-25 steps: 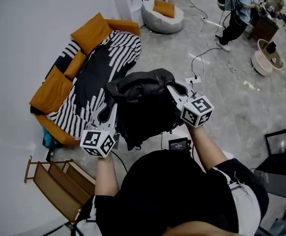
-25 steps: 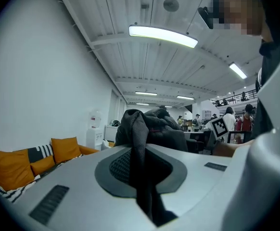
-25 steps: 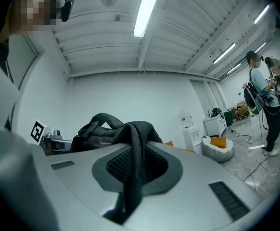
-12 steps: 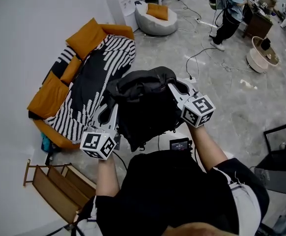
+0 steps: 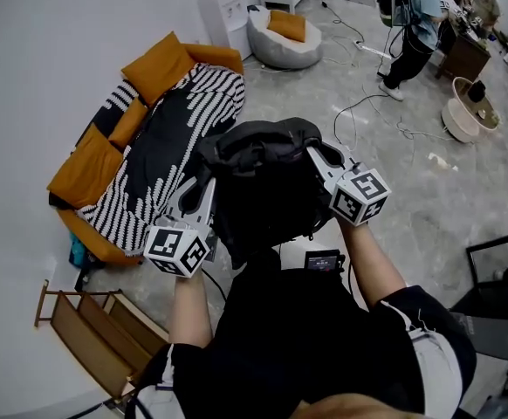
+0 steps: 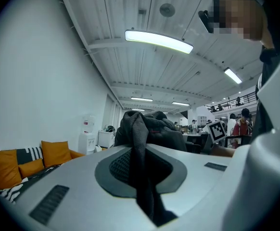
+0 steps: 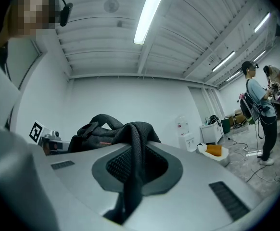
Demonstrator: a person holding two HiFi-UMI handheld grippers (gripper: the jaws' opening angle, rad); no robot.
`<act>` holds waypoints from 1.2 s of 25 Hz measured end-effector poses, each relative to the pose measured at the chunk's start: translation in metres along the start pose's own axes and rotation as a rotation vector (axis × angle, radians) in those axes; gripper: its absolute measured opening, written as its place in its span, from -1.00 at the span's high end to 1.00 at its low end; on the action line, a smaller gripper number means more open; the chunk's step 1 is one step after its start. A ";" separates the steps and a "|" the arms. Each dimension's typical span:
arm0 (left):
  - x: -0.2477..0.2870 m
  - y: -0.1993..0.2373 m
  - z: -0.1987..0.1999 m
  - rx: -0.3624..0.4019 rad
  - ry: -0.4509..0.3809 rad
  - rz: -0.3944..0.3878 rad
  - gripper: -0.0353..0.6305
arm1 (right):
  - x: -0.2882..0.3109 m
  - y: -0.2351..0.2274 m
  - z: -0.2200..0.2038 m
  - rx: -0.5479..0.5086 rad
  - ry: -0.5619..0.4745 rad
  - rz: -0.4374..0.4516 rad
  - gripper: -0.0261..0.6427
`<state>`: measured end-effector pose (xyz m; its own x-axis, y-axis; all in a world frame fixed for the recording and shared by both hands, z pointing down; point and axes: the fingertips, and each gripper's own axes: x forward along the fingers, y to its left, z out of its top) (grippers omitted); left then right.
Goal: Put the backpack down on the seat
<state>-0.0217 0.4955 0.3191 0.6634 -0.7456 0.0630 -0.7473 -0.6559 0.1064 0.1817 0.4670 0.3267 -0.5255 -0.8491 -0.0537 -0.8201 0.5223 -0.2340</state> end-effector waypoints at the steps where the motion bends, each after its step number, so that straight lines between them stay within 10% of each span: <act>1: 0.002 0.004 0.000 0.003 0.002 -0.001 0.76 | 0.006 -0.002 -0.001 0.001 0.005 0.003 0.78; 30: 0.148 0.176 0.036 -0.011 -0.056 -0.030 0.76 | 0.229 -0.095 0.019 0.002 0.007 0.067 0.78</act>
<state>-0.0567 0.2658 0.3118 0.6818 -0.7315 0.0046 -0.7268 -0.6767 0.1178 0.1442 0.2213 0.3181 -0.5810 -0.8115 -0.0625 -0.7825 0.5780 -0.2317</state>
